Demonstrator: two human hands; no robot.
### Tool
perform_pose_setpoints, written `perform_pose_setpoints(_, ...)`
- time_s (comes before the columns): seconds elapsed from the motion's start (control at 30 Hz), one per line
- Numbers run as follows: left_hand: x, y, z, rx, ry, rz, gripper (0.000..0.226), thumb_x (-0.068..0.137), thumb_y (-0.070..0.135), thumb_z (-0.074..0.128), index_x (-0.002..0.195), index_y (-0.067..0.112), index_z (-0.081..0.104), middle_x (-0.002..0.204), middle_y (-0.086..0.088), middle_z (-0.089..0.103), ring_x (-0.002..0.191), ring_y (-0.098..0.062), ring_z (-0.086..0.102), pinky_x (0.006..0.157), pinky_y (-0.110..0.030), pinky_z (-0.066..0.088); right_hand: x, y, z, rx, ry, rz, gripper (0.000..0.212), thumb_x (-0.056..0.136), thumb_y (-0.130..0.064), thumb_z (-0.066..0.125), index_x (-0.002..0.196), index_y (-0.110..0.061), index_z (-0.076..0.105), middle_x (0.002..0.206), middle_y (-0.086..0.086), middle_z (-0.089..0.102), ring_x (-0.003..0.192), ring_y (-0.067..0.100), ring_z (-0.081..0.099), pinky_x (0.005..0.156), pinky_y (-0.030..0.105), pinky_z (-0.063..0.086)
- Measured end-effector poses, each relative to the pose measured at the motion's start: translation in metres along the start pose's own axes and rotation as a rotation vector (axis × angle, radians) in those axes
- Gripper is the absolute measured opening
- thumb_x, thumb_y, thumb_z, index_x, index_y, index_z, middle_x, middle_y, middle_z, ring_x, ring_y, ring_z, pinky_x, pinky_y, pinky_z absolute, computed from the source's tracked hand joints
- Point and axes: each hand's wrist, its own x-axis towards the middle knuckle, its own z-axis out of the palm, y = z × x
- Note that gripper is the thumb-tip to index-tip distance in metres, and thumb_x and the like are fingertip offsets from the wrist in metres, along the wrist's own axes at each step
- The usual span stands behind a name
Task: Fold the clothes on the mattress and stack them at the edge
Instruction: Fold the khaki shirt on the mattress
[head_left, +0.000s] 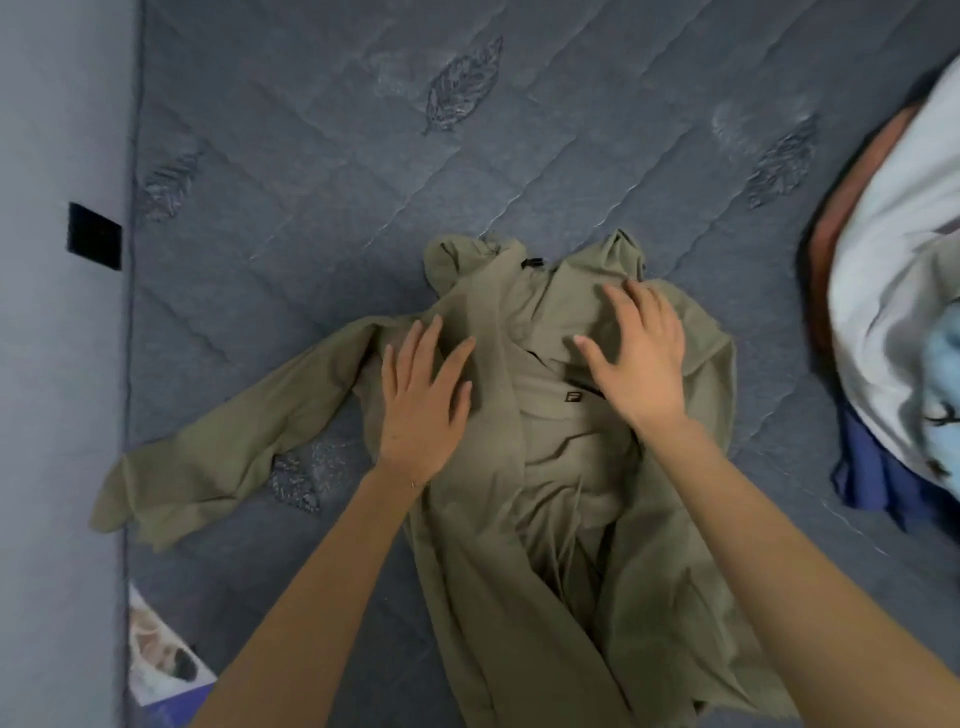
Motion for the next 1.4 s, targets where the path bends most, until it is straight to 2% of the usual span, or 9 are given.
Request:
perform_pose_setpoints(0.23,0.036,0.078,0.04,0.008,-0.031,0.092,0.045,0.098,0.023,0.051,0.142,0.018,0.045,0.153,-0.009,0.033,0.145,-0.029,0.02,0.12,-0.049,0.009,0.026,0.08,-0.023,0.029,-0.128,0.248,0.077,0.089,-0.044,0.062,0.15,-0.016,0.025,0.15,0.014,0.035,0.141,0.033,0.025,0.116,0.045,0.016)
perform_pose_setpoints(0.37,0.045,0.1,0.062,0.048,-0.107,0.075,0.051,0.097,0.033,0.05,0.145,0.021,0.039,0.154,-0.008,0.03,0.147,-0.028,0.016,0.119,-0.05,0.004,0.037,0.101,-0.028,0.135,-0.183,0.255,0.023,0.095,-0.027,0.057,0.088,-0.006,0.054,0.089,0.016,0.06,0.095,0.036,0.056,0.07,0.036,0.036)
perform_pose_setpoints(0.6,0.06,0.132,0.075,0.012,-0.142,0.1,0.061,0.097,0.043,0.046,0.151,0.03,0.022,0.161,-0.005,0.009,0.148,-0.024,0.004,0.118,-0.052,0.004,0.074,0.109,-0.094,0.434,0.193,0.134,0.046,0.09,-0.008,0.054,0.057,-0.027,0.029,0.052,-0.01,0.033,0.059,0.007,0.033,0.06,0.028,0.025)
perform_pose_setpoints(0.8,0.078,0.16,0.086,-0.028,-0.077,0.055,0.061,0.098,0.042,0.04,0.152,0.032,0.014,0.162,-0.005,0.002,0.149,-0.023,-0.001,0.117,-0.05,0.0,0.094,0.12,-0.102,0.381,0.284,0.228,0.033,0.095,-0.019,0.05,0.063,-0.024,0.041,0.061,-0.007,0.044,0.072,0.023,0.045,0.064,0.032,0.028)
perform_pose_setpoints(0.87,0.08,0.157,0.096,0.004,-0.225,0.015,0.063,0.098,0.045,0.038,0.152,0.034,0.007,0.162,-0.003,-0.005,0.148,-0.02,-0.008,0.117,-0.05,-0.004,0.089,0.134,-0.092,0.346,0.132,0.315,0.018,0.096,-0.03,0.053,0.102,-0.014,0.06,0.1,0.009,0.063,0.102,0.03,0.055,0.083,0.035,0.038)
perform_pose_setpoints(1.0,0.082,0.142,0.116,0.275,-0.482,0.067,0.071,0.097,0.053,0.033,0.149,0.037,-0.012,0.157,-0.003,-0.027,0.144,-0.021,-0.025,0.116,-0.054,-0.01,0.056,0.152,-0.07,0.259,-0.006,0.392,0.086,0.083,-0.043,0.07,0.149,-0.012,0.025,0.144,0.015,0.037,0.133,0.033,0.035,0.107,0.041,0.03)
perform_pose_setpoints(1.1,0.087,0.145,0.122,0.303,-0.445,0.077,0.076,0.096,0.056,0.034,0.146,0.038,-0.019,0.156,-0.004,-0.028,0.144,-0.023,-0.025,0.113,-0.054,-0.013,0.034,0.16,-0.052,0.37,-0.025,0.463,0.094,0.078,-0.03,0.078,0.148,-0.004,0.021,0.143,0.018,0.033,0.133,0.031,0.034,0.107,0.031,0.027)
perform_pose_setpoints(1.27,0.103,0.157,0.13,0.272,-0.4,0.04,0.077,0.095,0.059,0.035,0.149,0.037,-0.015,0.157,-0.006,-0.027,0.144,-0.025,-0.024,0.112,-0.056,-0.013,0.036,0.173,-0.059,0.413,0.093,0.392,0.012,0.084,0.007,0.049,0.095,0.003,0.051,0.091,0.019,0.059,0.085,0.028,0.054,0.07,0.028,0.035)
perform_pose_setpoints(1.4,0.109,0.173,0.131,0.19,-0.375,-0.005,0.075,0.094,0.061,0.033,0.151,0.036,-0.009,0.158,-0.007,-0.024,0.145,-0.025,-0.024,0.111,-0.055,-0.014,0.042,0.177,-0.084,0.457,0.319,0.294,0.024,0.083,0.01,0.04,0.096,0.003,0.059,0.087,0.015,0.063,0.075,0.007,0.047,0.067,0.02,0.033)
